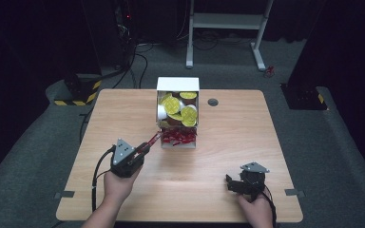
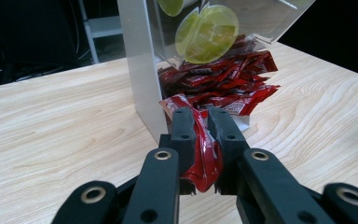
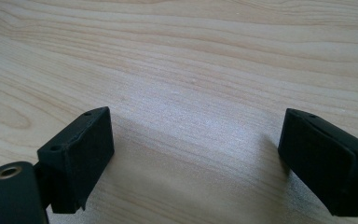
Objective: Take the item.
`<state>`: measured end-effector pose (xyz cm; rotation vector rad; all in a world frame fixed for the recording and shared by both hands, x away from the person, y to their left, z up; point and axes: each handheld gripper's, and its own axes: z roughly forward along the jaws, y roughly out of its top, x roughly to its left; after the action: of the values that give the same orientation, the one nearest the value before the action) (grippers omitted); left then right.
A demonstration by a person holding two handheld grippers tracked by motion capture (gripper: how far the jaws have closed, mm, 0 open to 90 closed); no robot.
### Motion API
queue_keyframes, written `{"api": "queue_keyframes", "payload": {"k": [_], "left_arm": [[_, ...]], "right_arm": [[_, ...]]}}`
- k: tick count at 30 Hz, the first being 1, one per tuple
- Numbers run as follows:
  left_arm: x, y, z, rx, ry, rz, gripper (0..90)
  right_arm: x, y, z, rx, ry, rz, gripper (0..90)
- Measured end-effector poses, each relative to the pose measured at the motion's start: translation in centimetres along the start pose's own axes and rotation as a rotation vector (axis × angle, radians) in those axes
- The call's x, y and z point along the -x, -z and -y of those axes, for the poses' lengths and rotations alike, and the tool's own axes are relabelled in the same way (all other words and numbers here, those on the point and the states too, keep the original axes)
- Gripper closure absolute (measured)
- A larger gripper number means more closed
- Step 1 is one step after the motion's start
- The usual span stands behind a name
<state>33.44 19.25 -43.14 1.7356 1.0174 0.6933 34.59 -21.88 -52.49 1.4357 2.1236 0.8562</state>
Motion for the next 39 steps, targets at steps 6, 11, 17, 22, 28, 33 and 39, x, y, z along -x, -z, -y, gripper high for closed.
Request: {"api": "queue_keyframes", "payload": {"k": [6, 11, 17, 22, 28, 33, 39], "left_arm": [[-0.2, 0.5, 0.0, 0.006, 0.003, -0.005, 81.4], [-0.5, 0.6, 0.1, 0.007, 0.003, -0.012, 81.3], [-0.9, 0.8, 0.2, 0.006, 0.008, -0.021, 81.3], [-1.3, 0.9, 0.3, 0.006, 0.013, -0.031, 81.3], [-1.9, 1.0, 0.4, 0.001, 0.016, -0.046, 81.3], [-2.5, 1.2, 0.6, -0.001, 0.020, -0.060, 81.3], [-3.1, 1.3, 0.8, -0.007, 0.026, -0.073, 81.3]], "right_arm": [[0.0, 0.0, 0.0, 0.001, 0.000, 0.001, 10.2], [0.0, 0.0, 0.0, 0.001, 0.000, 0.001, 10.2], [0.0, 0.0, 0.0, 0.001, 0.000, 0.001, 10.2], [0.0, 0.0, 0.0, 0.001, 0.001, 0.001, 10.2], [0.0, 0.0, 0.0, 0.001, 0.001, 0.001, 10.3], [0.0, 0.0, 0.0, 0.001, 0.001, 0.001, 10.3], [0.0, 0.0, 0.0, 0.001, 0.000, 0.001, 10.3]]}}
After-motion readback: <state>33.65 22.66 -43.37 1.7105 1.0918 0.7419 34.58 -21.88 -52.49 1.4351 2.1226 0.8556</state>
